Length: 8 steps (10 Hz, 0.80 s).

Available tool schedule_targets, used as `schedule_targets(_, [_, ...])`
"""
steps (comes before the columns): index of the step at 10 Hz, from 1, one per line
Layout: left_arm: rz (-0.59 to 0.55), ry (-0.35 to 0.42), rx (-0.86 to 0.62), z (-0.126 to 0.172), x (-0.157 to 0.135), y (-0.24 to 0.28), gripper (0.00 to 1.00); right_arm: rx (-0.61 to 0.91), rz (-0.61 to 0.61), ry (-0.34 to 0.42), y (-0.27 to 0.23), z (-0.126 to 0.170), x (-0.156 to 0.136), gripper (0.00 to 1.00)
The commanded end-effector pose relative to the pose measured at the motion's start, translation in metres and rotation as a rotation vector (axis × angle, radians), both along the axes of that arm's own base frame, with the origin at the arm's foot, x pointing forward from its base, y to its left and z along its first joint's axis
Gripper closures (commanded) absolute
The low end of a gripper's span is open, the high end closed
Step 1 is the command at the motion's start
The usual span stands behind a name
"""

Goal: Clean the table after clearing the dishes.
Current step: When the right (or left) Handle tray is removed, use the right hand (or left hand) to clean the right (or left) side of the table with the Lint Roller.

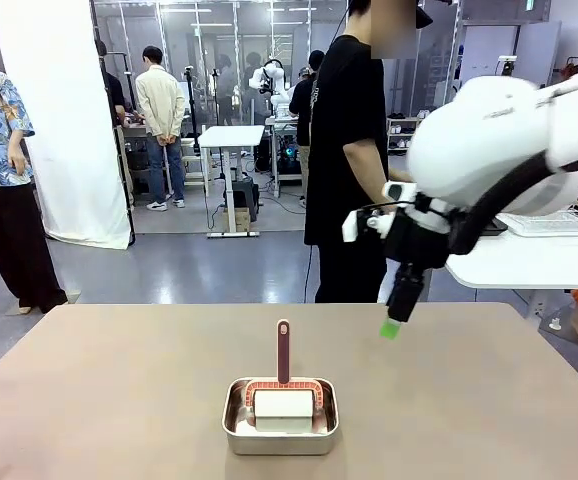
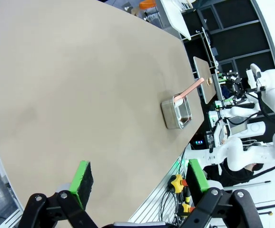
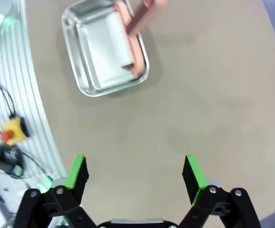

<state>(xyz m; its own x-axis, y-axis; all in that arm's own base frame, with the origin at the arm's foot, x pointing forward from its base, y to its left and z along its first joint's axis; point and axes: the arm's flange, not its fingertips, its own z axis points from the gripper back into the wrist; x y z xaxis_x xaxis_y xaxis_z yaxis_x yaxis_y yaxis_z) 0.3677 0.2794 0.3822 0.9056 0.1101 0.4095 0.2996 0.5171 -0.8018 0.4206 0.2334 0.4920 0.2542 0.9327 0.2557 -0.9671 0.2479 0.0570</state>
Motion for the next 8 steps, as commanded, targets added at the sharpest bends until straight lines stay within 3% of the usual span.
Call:
schedule_targets(1, [0.004,-0.008,-0.003,0.0,-0.004,0.001,0.0,-0.012,0.157,-0.031,0.033,-0.005,0.028,0.0])
schedule_targets(4, [0.004,-0.008,-0.003,0.0,-0.004,0.001,0.0,-0.022,0.266,-0.016,0.071,-0.017,0.058,0.0])
schedule_targets(8, [0.004,-0.008,-0.003,0.0,-0.004,0.001,0.0,-0.092,0.288,0.023,0.107,-0.027,0.078,0.0])
